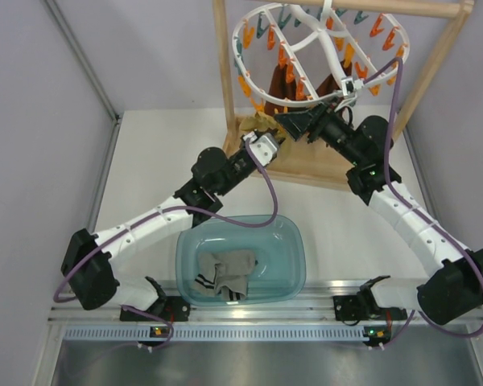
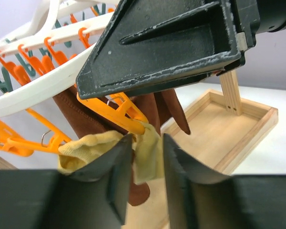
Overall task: Clip the socks to the hanger
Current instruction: Clamp the sock onto the hanger, then open the clamp at the hanger.
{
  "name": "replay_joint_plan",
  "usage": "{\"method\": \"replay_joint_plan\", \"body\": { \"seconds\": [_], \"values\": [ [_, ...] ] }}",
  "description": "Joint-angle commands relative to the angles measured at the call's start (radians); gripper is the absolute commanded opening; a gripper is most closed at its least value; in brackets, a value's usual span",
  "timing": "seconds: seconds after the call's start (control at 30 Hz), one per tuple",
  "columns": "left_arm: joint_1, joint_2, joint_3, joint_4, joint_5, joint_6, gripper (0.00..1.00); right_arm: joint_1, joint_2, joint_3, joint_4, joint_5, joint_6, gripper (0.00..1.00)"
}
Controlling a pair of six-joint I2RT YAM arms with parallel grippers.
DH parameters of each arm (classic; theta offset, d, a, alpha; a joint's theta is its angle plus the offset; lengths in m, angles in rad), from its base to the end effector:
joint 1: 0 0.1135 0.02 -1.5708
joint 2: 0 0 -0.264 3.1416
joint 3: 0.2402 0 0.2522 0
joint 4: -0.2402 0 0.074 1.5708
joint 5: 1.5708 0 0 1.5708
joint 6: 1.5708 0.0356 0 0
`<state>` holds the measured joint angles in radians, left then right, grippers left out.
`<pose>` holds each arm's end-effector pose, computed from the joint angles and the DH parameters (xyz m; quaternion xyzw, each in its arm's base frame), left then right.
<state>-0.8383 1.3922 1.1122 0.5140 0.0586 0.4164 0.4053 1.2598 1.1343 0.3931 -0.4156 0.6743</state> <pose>0.2202 -0.2480 0.3887 0.3822 0.4880 -0.1820 0.7633 0.2632 0.1286 0.4219 -0.0830 0.6100 0.5072 0.6031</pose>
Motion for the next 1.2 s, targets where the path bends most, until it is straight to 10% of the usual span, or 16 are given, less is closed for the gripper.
{"method": "replay_joint_plan", "body": {
  "seconds": [0.0, 0.33, 0.67, 1.17],
  "values": [
    [0.004, -0.074, 0.008, -0.044, -0.026, -0.051, 0.4, -0.005, -0.028, 0.044, -0.039, -0.026, -0.012, 0.74],
    [0.004, -0.266, -0.048, -0.363, -0.085, -0.247, 0.71, -0.003, -0.135, -0.048, -0.198, -0.077, -0.047, 0.93],
    [0.036, -0.374, -0.052, -0.669, 0.076, -0.404, 0.72, 0.02, -0.237, -0.145, -0.278, -0.155, -0.143, 0.95],
    [0.071, -0.452, -0.133, -0.965, 0.308, -0.22, 0.82, 0.018, -0.465, -0.288, -0.487, -0.175, -0.39, 0.97]
  ]
}}
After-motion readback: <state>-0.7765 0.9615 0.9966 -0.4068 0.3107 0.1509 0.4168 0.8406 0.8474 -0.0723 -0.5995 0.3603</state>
